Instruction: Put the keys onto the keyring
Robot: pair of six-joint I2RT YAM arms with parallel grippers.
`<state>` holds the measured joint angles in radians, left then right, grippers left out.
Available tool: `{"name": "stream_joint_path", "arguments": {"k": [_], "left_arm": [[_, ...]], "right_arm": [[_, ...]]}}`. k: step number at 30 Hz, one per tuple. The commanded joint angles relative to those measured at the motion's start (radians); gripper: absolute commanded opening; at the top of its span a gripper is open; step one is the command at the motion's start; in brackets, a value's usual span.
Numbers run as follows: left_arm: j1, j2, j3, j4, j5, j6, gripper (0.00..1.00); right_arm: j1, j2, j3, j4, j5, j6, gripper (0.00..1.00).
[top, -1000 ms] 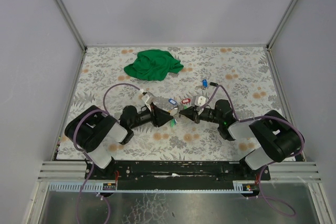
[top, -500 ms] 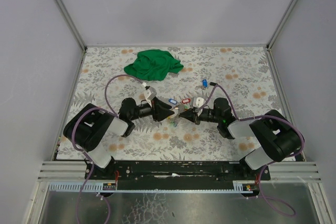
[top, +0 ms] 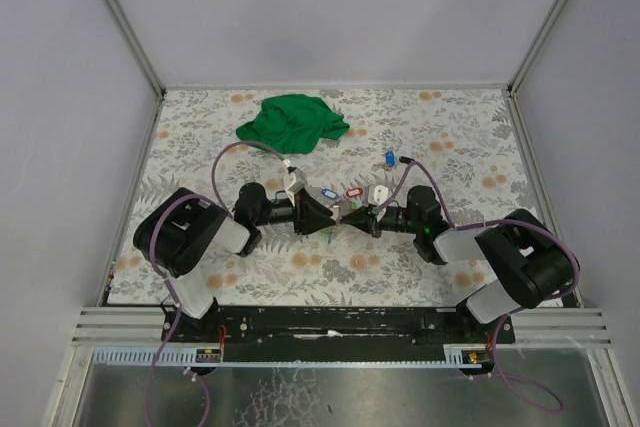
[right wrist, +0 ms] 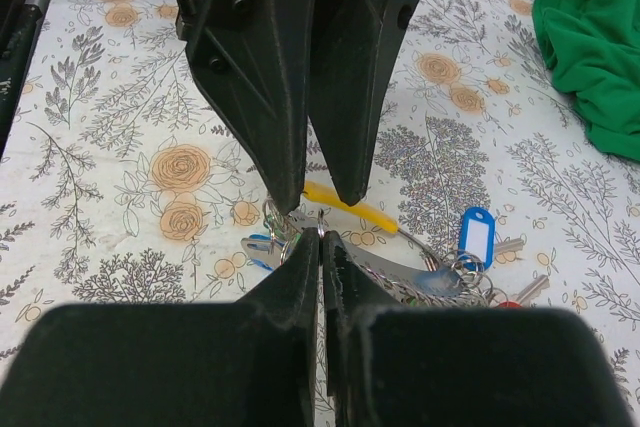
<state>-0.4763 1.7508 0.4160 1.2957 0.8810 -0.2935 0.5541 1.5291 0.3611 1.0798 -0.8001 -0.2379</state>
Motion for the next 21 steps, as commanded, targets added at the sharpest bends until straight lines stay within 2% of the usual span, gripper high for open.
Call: {"name": "stream_joint_path", "arguments": {"k": [1,14,21], "left_arm": [[-0.005,0.022,0.033,0.006,0.032,0.02,0.33],[-0.031,0.063,0.075,0.011,0.068,0.007,0.26],[-0.031,0.052,0.079,-0.01,0.085,0.019,0.03]], "right_arm": [[-0.01,-0.003,0.039,0.032,-0.041,0.0,0.0],[-0.01,0.033,0.064,0.054,-0.089,0.053,0.0],[-0.011,0.028,0.058,0.047,-0.085,0.048,0.0]]}}
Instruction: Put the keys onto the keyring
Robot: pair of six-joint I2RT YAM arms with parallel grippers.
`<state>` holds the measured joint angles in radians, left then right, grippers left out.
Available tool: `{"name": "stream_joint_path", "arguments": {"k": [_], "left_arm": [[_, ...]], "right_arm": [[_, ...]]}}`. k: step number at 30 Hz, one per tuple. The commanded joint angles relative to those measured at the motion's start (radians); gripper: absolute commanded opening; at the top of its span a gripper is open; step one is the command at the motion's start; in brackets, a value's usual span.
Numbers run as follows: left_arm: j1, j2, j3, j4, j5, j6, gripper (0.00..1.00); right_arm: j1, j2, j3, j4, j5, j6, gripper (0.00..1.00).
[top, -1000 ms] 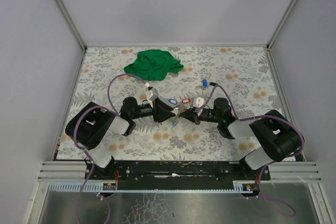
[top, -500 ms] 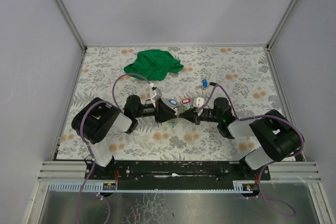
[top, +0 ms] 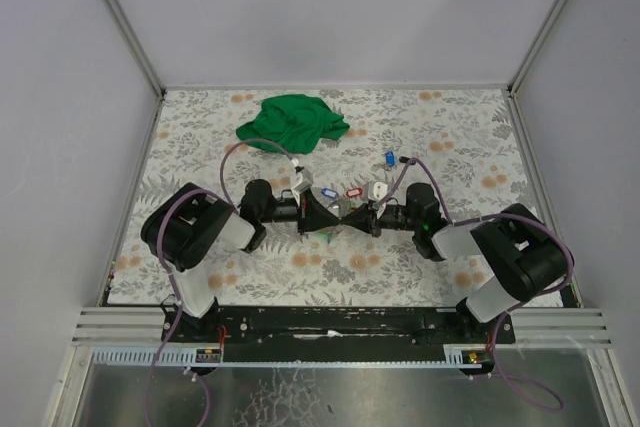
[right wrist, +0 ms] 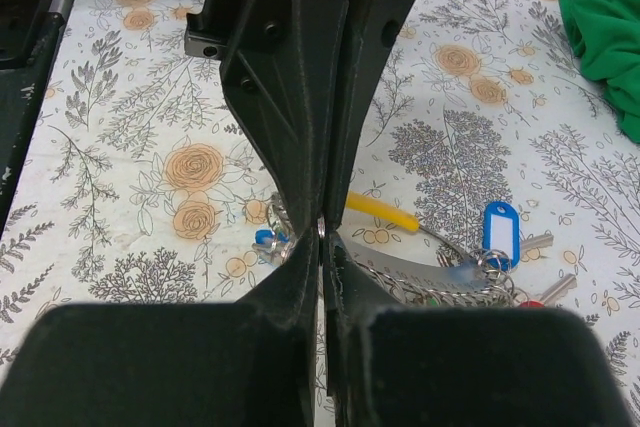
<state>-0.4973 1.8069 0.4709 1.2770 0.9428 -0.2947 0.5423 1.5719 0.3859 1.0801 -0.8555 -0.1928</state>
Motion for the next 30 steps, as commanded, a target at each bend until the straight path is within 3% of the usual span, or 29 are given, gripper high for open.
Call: {"name": "stream_joint_path", "arguments": {"k": [1,4,8,14,23,30], "left_arm": [[-0.01,-0.014,0.023,-0.007,0.024,0.031,0.0],[-0.014,-0.056,0.02,-0.087,-0.001,0.087,0.0],[-0.045,-0.138,0.043,-0.335,-0.077,0.238,0.0],[-0.077,-0.215,0.069,-0.558,-0.191,0.36,0.0],[-0.105,-0.274,0.106,-0.729,-0.257,0.443,0.0],[-0.129,-0.283,0.125,-0.775,-0.274,0.478,0.0]], "right_arm": [[0.001,-0.02,0.032,0.037,-0.025,-0.001,0.0],[0.001,-0.047,0.025,-0.022,-0.004,-0.027,0.02],[0.001,-0.095,0.029,-0.143,0.018,-0.083,0.09],[0.001,-0.165,0.079,-0.376,0.035,-0.178,0.27],[0.001,-0.234,0.135,-0.601,0.061,-0.333,0.34],[0.001,-0.154,0.181,-0.535,-0.028,-0.31,0.33]]}}
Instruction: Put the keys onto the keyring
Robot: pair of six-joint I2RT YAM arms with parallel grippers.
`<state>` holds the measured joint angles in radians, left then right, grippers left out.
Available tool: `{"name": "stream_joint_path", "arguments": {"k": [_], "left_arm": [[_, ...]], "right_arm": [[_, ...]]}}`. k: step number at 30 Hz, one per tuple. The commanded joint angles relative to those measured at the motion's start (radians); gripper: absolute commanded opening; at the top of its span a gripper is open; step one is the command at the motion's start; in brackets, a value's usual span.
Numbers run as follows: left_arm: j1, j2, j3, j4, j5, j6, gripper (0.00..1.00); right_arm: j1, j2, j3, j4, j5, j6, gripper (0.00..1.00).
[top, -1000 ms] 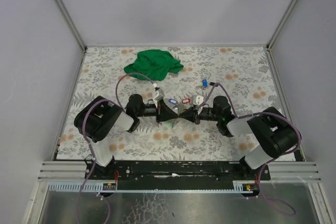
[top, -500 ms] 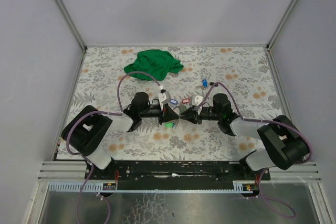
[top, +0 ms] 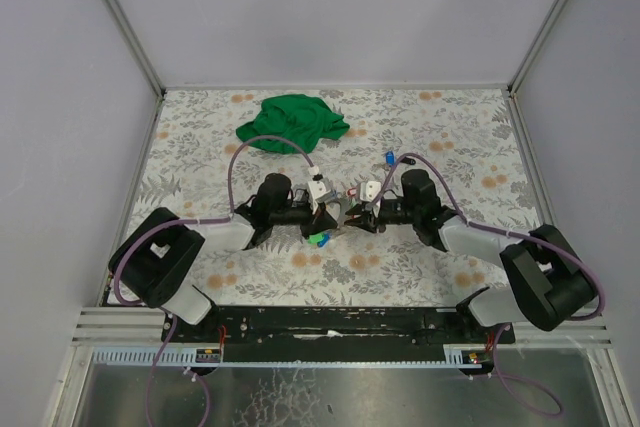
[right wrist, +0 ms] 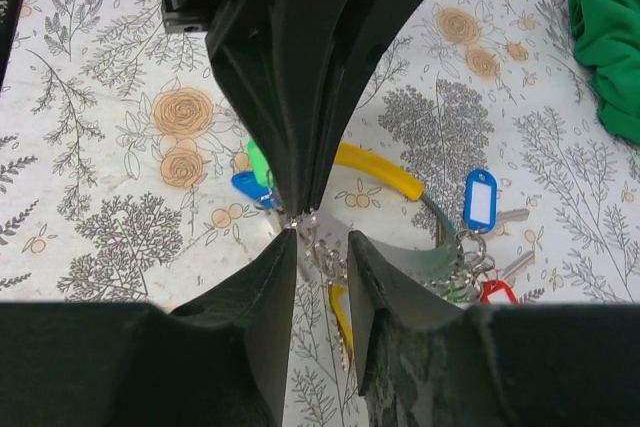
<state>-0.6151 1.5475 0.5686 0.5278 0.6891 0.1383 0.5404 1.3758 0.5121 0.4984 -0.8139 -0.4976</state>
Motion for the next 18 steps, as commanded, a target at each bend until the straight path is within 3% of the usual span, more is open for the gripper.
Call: {"name": "stream_joint_path", "arguments": {"k": [1,8,18], "left_arm": [[-0.011,-0.026,0.027,-0.026,-0.018,0.044,0.0],[-0.019,-0.024,0.037,-0.045,-0.017,0.05,0.0],[-0.028,-0.02,0.062,-0.098,-0.023,0.07,0.0]], "right_arm": [[0.003,0.061,0.057,0.078,-0.086,0.015,0.33],[0.003,0.151,0.074,0.158,-0.133,0.064,0.33],[0.004,0.192,0.097,0.109,-0.137,0.034,0.31]]}}
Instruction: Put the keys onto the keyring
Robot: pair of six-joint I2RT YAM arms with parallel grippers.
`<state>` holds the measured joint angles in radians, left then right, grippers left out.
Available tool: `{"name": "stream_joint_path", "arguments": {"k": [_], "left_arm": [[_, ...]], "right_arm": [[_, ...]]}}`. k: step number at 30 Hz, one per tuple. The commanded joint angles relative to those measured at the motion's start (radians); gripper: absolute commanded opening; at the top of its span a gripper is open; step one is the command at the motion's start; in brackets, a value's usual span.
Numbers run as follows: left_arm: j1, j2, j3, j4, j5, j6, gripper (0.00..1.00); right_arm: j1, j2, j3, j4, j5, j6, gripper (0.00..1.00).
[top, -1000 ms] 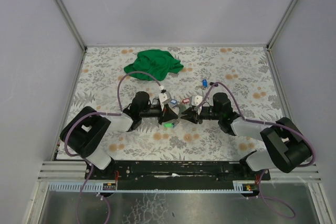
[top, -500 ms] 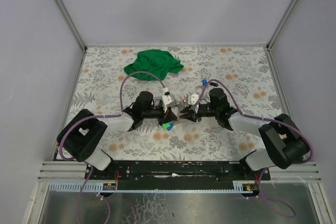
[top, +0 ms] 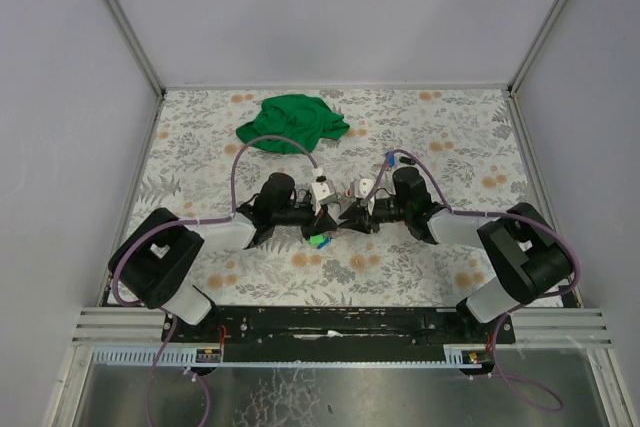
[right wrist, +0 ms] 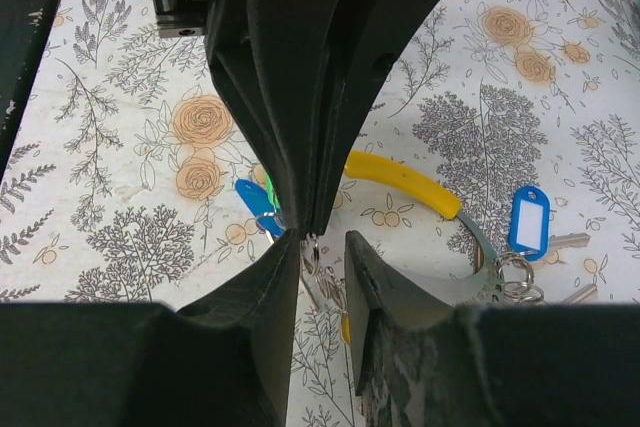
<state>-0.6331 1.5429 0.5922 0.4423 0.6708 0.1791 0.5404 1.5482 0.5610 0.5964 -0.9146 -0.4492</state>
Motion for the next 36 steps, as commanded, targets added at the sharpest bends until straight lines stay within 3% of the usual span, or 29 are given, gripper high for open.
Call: {"name": "stream_joint_path", "arguments": {"k": [1,13,25,31,36], "left_arm": [[-0.012,-0.019,0.037,-0.014,-0.005,0.029,0.0],[-0.013,-0.021,0.038,-0.016,-0.007,0.031,0.0],[-0.013,-0.024,0.023,0.013,0.0,0.019,0.0],[0.009,-0.036,-0.039,0.148,0.007,-0.04,0.15],[0.077,-0.026,-0.109,0.353,0.08,-0.157,0.23]], "right_arm": [[0.003,0.023,0.051,0.005,-0.037,-0.017,0.3],[0.003,0.043,0.066,-0.072,-0.019,-0.061,0.27],[0.003,0.054,0.073,-0.065,-0.022,-0.056,0.15],[0.001,0.042,0.027,0.069,-0.026,0.021,0.05],[0.0,0.046,-0.03,0.246,-0.039,0.118,0.02]]}}
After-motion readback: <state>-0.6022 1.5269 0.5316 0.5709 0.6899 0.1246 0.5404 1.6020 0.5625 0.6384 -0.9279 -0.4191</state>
